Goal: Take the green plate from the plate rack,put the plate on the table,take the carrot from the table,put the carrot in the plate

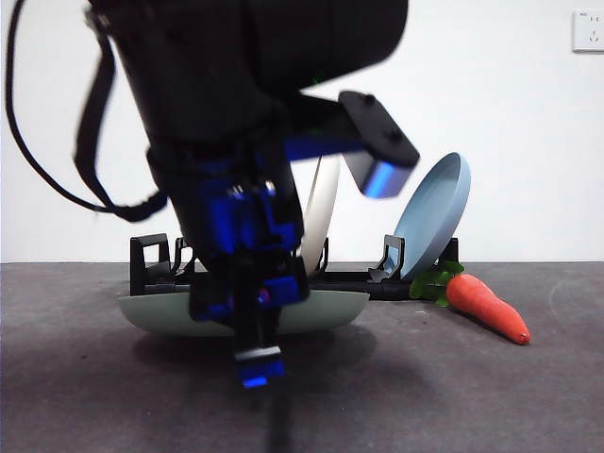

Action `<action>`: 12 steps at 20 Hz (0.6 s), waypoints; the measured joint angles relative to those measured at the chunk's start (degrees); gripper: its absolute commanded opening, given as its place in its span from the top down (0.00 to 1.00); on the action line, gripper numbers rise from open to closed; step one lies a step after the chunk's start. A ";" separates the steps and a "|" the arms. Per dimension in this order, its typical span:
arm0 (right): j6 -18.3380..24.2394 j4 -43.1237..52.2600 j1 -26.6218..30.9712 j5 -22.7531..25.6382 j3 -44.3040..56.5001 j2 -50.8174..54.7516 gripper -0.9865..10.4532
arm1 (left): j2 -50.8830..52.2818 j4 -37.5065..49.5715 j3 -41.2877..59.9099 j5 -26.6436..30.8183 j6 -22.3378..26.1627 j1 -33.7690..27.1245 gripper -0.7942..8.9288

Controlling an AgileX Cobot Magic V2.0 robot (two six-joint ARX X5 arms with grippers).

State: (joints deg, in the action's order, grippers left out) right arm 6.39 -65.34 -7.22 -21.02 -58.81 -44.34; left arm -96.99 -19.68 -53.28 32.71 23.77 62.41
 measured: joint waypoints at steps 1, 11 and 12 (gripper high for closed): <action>0.00 0.00 0.00 -0.02 0.00 -0.02 0.39 | -0.98 0.50 -0.11 0.39 -0.15 0.00 0.93; -0.02 -0.04 0.00 -0.02 0.00 0.00 0.39 | -1.57 -1.75 -0.85 -6.08 -6.14 -0.50 0.62; -0.02 -0.04 0.00 0.00 0.00 -0.04 0.39 | -1.31 -1.73 -0.87 -5.81 -6.29 -0.57 0.62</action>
State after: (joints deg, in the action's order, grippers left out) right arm 6.37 -65.39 -7.22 -21.02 -58.81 -44.38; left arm -98.30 -21.41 -54.15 26.89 17.47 61.84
